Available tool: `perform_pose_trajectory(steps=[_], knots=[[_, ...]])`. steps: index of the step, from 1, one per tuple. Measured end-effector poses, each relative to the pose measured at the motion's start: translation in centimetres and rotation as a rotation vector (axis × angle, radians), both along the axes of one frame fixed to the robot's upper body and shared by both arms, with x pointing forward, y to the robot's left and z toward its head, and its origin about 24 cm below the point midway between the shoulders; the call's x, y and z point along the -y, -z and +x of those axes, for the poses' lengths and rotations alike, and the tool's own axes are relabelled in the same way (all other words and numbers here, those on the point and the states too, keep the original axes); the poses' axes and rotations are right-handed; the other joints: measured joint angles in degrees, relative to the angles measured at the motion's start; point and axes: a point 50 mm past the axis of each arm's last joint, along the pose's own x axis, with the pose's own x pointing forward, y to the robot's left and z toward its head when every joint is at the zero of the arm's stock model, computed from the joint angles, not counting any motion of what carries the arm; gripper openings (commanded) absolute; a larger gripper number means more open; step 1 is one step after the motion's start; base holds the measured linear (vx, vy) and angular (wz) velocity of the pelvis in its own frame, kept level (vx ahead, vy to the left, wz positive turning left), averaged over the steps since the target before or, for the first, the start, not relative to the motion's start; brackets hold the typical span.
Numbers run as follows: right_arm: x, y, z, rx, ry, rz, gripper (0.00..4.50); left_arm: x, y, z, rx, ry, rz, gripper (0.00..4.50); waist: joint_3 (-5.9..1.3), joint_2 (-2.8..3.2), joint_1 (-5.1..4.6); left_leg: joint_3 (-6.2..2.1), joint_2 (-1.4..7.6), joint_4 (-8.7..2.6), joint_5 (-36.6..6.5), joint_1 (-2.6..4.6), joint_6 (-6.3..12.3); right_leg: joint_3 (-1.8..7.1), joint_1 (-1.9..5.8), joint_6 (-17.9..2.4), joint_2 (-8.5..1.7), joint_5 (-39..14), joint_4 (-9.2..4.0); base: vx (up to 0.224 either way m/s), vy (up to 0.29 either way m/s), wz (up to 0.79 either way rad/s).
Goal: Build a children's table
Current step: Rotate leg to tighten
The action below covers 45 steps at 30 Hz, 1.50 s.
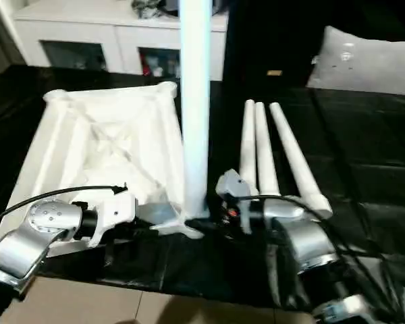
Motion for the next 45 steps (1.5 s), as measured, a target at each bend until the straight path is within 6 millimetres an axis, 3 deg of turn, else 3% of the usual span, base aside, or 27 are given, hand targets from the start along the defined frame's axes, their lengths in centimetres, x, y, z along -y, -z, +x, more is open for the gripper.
perform_pose_trajectory(steps=[3, 6, 8, 9, 14, 20, 24, 25, 26, 27, 30, 31, 35, 36, 41, 45], knots=[[-0.5, 0.6, 0.8, -0.018, 0.171, 0.019, 2.66, 1.5, 0.4, 0.3, -0.012, -0.108, -0.025, 0.00, 0.01, 0.02, -0.89, -0.04, -0.01, -0.01, 0.04, 0.56, -0.06, -0.10, 0.52, 0.05, -0.01, -0.03, -0.25, 0.000, 0.000, 0.00], [-1.0, 0.9, 1.8, -0.034, 0.340, 0.046, 2.66, 3.4, 0.6, 0.9, -0.004, -0.223, -0.045, 0.00, 0.05, 0.03, -1.08, -0.21, 0.02, 0.02, 0.04, 0.79, -0.06, -0.64, 0.75, 0.06, -0.13, -0.03, -0.74, 0.000, 0.000, 0.00], [-1.5, 0.9, 2.3, -0.035, 0.411, 0.047, 2.66, 4.0, 0.5, 1.4, 0.005, -0.260, -0.043, 0.00, 0.11, 0.18, -1.23, -0.34, 0.13, -0.02, 0.04, 0.46, -0.06, -0.99, 0.82, 0.05, -0.13, -0.03, -1.22, 0.000, 0.000, 0.00], [-1.7, 0.8, 2.7, -0.034, 0.445, 0.051, 3.22, 4.2, 0.5, 1.7, 0.015, -0.268, -0.033, 0.00, 0.12, 0.23, -1.38, -0.37, 0.18, -0.02, 0.04, 0.29, -0.06, -1.11, 0.80, 0.05, -0.13, -0.03, -1.40, 0.000, 0.000, 0.00], [-1.6, 0.8, 3.0, -0.032, 0.500, 0.073, 3.57, 5.1, 0.3, 2.2, 0.056, -0.234, -0.001, 0.00, 0.21, 0.38, -1.01, -0.31, 0.15, 0.00, 0.06, 0.26, -0.03, -1.02, 0.79, 0.03, -0.22, 0.02, -1.39, 0.000, 0.000, 0.00], [-0.2, 0.4, 2.5, 0.009, 0.483, 0.092, 4.25, 5.4, -0.1, 2.9, 0.111, -0.182, 0.009, 0.00, 0.22, 0.67, 0.77, -0.27, 0.19, -0.18, 0.08, 0.06, 0.00, -0.94, 0.67, -0.02, -0.21, 0.71, -1.23, 0.000, 0.000, 0.00], [1.3, -0.6, 2.2, 0.061, 0.503, 0.103, 4.44, 5.9, -0.5, 3.8, 0.142, -0.167, 0.001, 0.00, 0.17, 0.79, 1.42, -0.27, 0.21, -0.19, 0.32, -0.93, 0.40, -0.96, -0.28, -0.01, -0.21, 0.67, -1.06, 0.000, 0.000, 0.00], [1.5, -0.9, 2.2, 0.077, 0.501, 0.105, 4.44, 6.0, -0.6, 4.0, 0.143, -0.171, -0.001, 0.00, 0.17, 0.79, 1.40, -0.25, 0.20, -0.09, 0.31, -1.17, 0.42, -0.93, -0.50, -0.02, -0.22, 0.66, -0.94, 0.000, 0.000, 0.00], [1.7, -1.2, 2.2, 0.089, 0.498, 0.108, 4.50, 6.0, -0.6, 4.2, 0.139, -0.176, -0.003, 0.44, 0.17, 0.79, 1.33, -0.25, 0.21, -0.05, 0.29, -1.29, 0.45, -0.92, -0.55, -0.03, -0.22, 0.66, -0.91, 0.000, 0.000, 0.00], [1.9, -1.7, 2.2, 0.113, 0.491, 0.106, 4.50, 6.0, -0.6, 4.3, 0.136, -0.181, -0.003, 0.55, 0.16, 0.81, 1.31, -0.24, 0.21, -0.05, 0.29, -1.47, 0.46, -0.93, -0.55, -0.03, -0.22, 0.66, -0.90, 0.000, 0.000, 0.00], [3.1, -2.5, 2.1, 0.160, 0.488, 0.074, 4.50, 6.0, -0.5, 4.4, 0.144, -0.182, 0.001, 0.62, 0.16, 0.81, 1.42, -0.22, 0.22, -0.04, 0.31, -1.42, 0.47, -0.94, -0.53, -0.05, -0.23, 0.67, -0.90, 0.000, 0.000, 0.00], [3.4, -2.7, 2.0, 0.167, 0.485, 0.064, 4.50, 6.0, -0.4, 4.4, 0.150, -0.187, 0.002, 0.94, 0.16, 0.81, 1.40, -0.21, 0.22, -0.04, 0.32, -1.35, 0.46, -0.93, -0.49, -0.07, -0.23, 0.69, -0.90, 0.000, 0.000, 0.00], [4.6, -3.6, 1.1, 0.170, 0.399, 0.041, 4.50, 5.8, -0.4, 4.7, 0.189, -0.218, -0.003, 1.01, 0.17, 0.80, 1.43, -0.17, 0.24, -0.04, 0.35, -1.19, 0.47, -0.92, -0.38, -0.02, -0.22, 0.72, -0.90, 0.000, 0.000, 0.00], [4.9, -4.0, 0.9, 0.180, 0.370, 0.032, 4.50, 5.7, -0.6, 4.8, 0.192, -0.224, -0.018, 1.35, 0.17, 0.79, 1.41, -0.16, 0.24, -0.04, 0.40, -1.17, 0.54, -0.92, -0.37, 0.02, -0.22, 0.71, -0.90, 0.000, 0.000, 0.00], [5.4, -5.1, 0.0, 0.167, 0.233, 0.039, 4.50, 4.6, -1.4, 4.3, 0.208, -0.237, -0.094, 1.43, 0.17, 0.79, 1.18, -0.13, 0.32, -0.04, 0.41, -1.16, 0.55, -0.94, -0.39, 0.01, -0.18, 0.74, -0.90, 0.000, 0.000, 0.00], [4.4, -5.1, -0.5, 0.114, 0.114, 0.079, 4.50, 3.0, -1.6, 3.3, 0.205, -0.242, -0.114, 1.43, 0.16, 0.81, 1.32, -0.13, 0.35, -0.04, 0.41, -1.19, 0.55, -0.95, -0.41, 0.00, -0.16, 0.75, -0.90, 0.000, 0.000, 0.00]])
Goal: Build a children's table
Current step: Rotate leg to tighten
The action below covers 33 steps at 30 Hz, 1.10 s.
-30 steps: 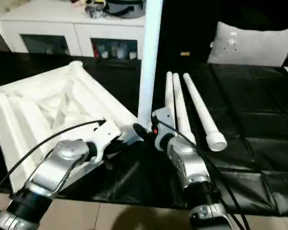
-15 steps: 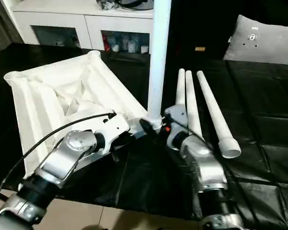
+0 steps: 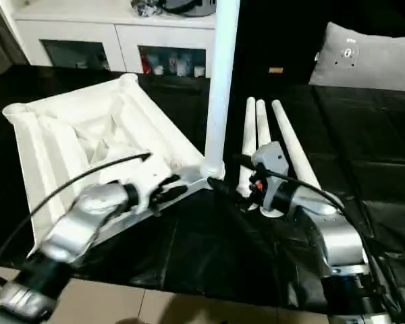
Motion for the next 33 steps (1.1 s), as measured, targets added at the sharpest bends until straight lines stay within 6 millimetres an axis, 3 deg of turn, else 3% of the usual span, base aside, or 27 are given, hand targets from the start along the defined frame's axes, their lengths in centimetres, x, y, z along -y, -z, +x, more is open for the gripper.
perform_pose_trajectory(steps=[3, 10, 13, 16, 21, 23, 27, 33], knots=[[-1.4, -0.3, 0.8, -0.004, -0.056, 0.038, 4.50, -1.6, -0.4, -1.3, -0.011, 0.020, 0.015, 1.43, 0.01, -0.02, -0.33, 0.04, 0.02, 0.01, 0.00, 0.03, -0.01, 0.02, -0.01, -0.06, 0.00, 0.04, 0.01, 0.000, 0.000, 0.00], [-3.1, -0.3, 3.8, 0.016, -0.087, 0.050, 4.50, -3.8, -1.5, -3.2, -0.023, 0.045, 0.055, 1.43, 0.18, -0.57, 0.40, 0.07, 0.02, 0.01, 0.15, 0.14, -0.05, 0.04, 0.00, -0.10, -0.02, 0.06, 0.14, 0.000, 0.000, 0.00], [-3.2, -0.5, 6.2, 0.065, 0.036, -0.013, 4.50, -4.6, -2.2, -3.2, 0.003, 0.009, 0.076, 1.43, 0.45, -1.09, 0.38, 0.08, 0.02, 0.11, 0.22, 0.18, -0.28, 0.06, -0.11, -0.12, -0.05, 0.07, 0.43, 0.000, 0.000, 0.00], [-2.8, -1.0, 7.2, 0.121, 0.126, -0.040, 4.50, -5.4, -2.6, -3.1, 0.016, -0.044, 0.085, 1.43, 0.59, -1.44, 0.75, 0.06, 0.02, 0.11, 0.18, 0.36, -0.44, 0.05, -0.09, -0.12, -0.04, 0.06, 0.56, 0.000, 0.000, 0.00], [-4.7, -0.1, 6.0, 0.145, 0.084, 0.048, 4.50, -8.0, -3.6, -2.3, 0.054, -0.213, 0.136, 1.43, 0.72, -1.72, 0.54, 0.06, 0.09, 0.09, 0.20, 0.29, -0.51, 0.05, -0.10, -0.14, 0.02, 0.05, 0.59, 0.000, 0.000, 0.00], [-5.2, 0.5, 5.3, 0.132, 0.055, 0.056, 4.50, -8.4, -4.1, -1.9, 0.078, -0.251, 0.149, 1.26, 0.73, -1.70, 0.47, 0.06, 0.08, 0.09, 0.20, 0.31, -0.51, 0.05, -0.11, -0.24, 0.01, 0.11, 0.57, 0.000, 0.000, 0.00], [-7.0, 2.1, 3.3, 0.111, -0.030, 0.042, 4.50, -11.0, -4.3, -0.9, 0.093, -0.407, 0.251, 0.97, 0.73, -1.68, 0.42, 0.03, 0.09, 0.09, 0.21, 0.36, -0.52, 0.05, -0.07, -0.21, 0.04, 0.09, 0.59, 0.000, 0.000, 0.00], [-6.5, 3.6, 2.1, 0.069, 0.020, -0.042, 4.50, -13.1, -4.4, -0.8, 0.101, -0.490, 0.400, 0.52, 0.74, -1.65, 0.56, -0.01, 0.08, 0.09, 0.23, 0.43, -0.57, 0.04, -0.04, -0.20, 0.04, 0.09, 0.58, 0.000, 0.000, 0.00]])
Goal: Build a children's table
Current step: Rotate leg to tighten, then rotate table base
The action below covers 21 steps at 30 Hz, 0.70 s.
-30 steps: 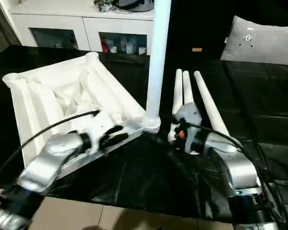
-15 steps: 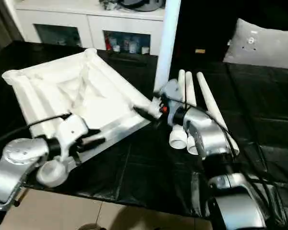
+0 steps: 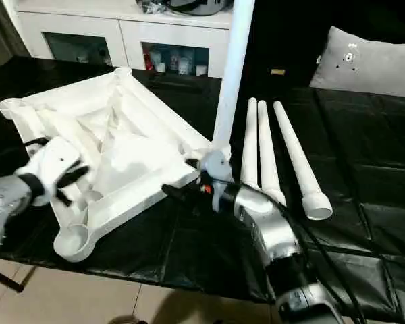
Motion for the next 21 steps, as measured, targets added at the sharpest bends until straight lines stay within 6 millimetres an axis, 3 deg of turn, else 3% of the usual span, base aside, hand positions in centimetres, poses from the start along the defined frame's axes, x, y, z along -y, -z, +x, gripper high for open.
perform_pose_trajectory(steps=[5, 8, 13, 21], knots=[[1.9, 1.1, -0.8, -0.052, 0.044, -0.129, 4.50, -1.3, 0.9, -0.2, -0.055, -0.040, 0.095, 0.13, 0.02, 0.08, 0.24, -0.01, -0.01, 0.00, 0.00, 0.00, -0.01, 0.00, 0.03, 0.08, 0.00, -0.05, -0.01, 0.000, 0.000, 0.00], [1.9, 1.7, -0.6, -0.083, 0.091, -0.167, 4.50, -1.2, 1.9, -0.4, -0.098, -0.011, 0.113, 0.05, 0.02, 0.09, 0.08, -0.01, 0.01, 0.00, 0.02, -0.01, -0.03, 0.00, 0.07, 0.08, 0.03, -0.05, 0.03, 0.000, 0.000, 0.00], [0.0, 3.4, -0.8, -0.144, 0.133, -0.192, 4.50, -1.1, 2.9, -0.8, -0.173, 0.052, 0.162, 0.05, 0.04, 0.13, -0.10, -0.02, 0.04, -0.02, 0.07, 0.05, -0.12, -0.01, 0.05, 0.07, 0.04, -0.04, 0.05, 0.000, 0.000, 0.00], [-3.4, 3.3, 0.6, -0.142, 0.160, -0.185, 4.50, -1.2, 3.4, -2.0, -0.296, 0.148, 0.220, 0.05, 0.03, 0.14, -1.00, -0.02, 0.03, -0.11, 0.07, 0.03, -0.16, 0.00, 0.09, 0.00, 0.03, -0.02, 0.06, 0.000, 0.000, 0.00]])
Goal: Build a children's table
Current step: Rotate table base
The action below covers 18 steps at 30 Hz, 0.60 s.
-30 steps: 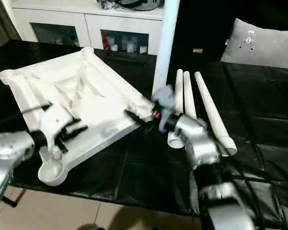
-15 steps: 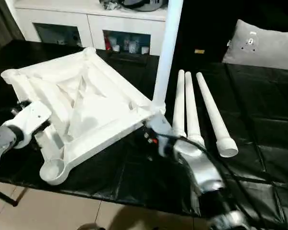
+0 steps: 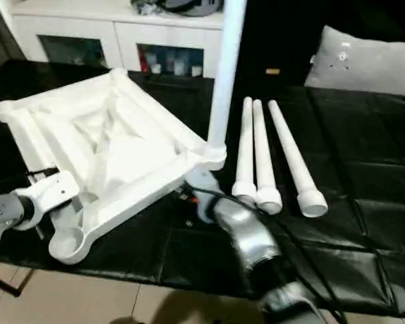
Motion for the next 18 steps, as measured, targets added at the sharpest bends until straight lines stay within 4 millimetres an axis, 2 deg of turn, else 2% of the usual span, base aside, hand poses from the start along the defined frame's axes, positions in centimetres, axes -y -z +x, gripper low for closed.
perform_pose_trajectory(steps=[5, 12, 18], knots=[[-0.3, 0.3, 0.3, 0.004, 0.031, -0.018, 4.50, 0.8, 0.1, -0.6, -0.055, 0.074, -0.062, 0.05, 0.00, 0.00, 0.06, 0.02, 0.00, 0.00, 0.00, 0.00, 0.00, 0.01, -0.01, -0.25, 0.00, 0.15, 0.00, 0.000, 0.000, 0.00], [0.1, 0.4, 1.3, 0.016, 0.084, -0.032, 4.50, 3.6, 0.6, -2.0, -0.177, 0.308, -0.209, 0.05, -0.05, -0.08, -0.21, 0.07, 0.00, 0.00, 0.03, 0.04, -0.05, 0.06, 0.00, -0.18, 0.00, 0.11, 0.04, 0.000, 0.000, 0.00], [0.6, 0.3, 1.9, 0.031, 0.115, -0.052, 4.50, 6.6, 1.1, -1.4, -0.152, 0.402, -0.297, 0.05, -0.04, -0.06, 0.05, 0.10, 0.00, 0.00, 0.05, 0.06, -0.08, 0.07, 0.01, -0.20, 0.00, 0.12, 0.11, 0.000, 0.000, 0.00]])
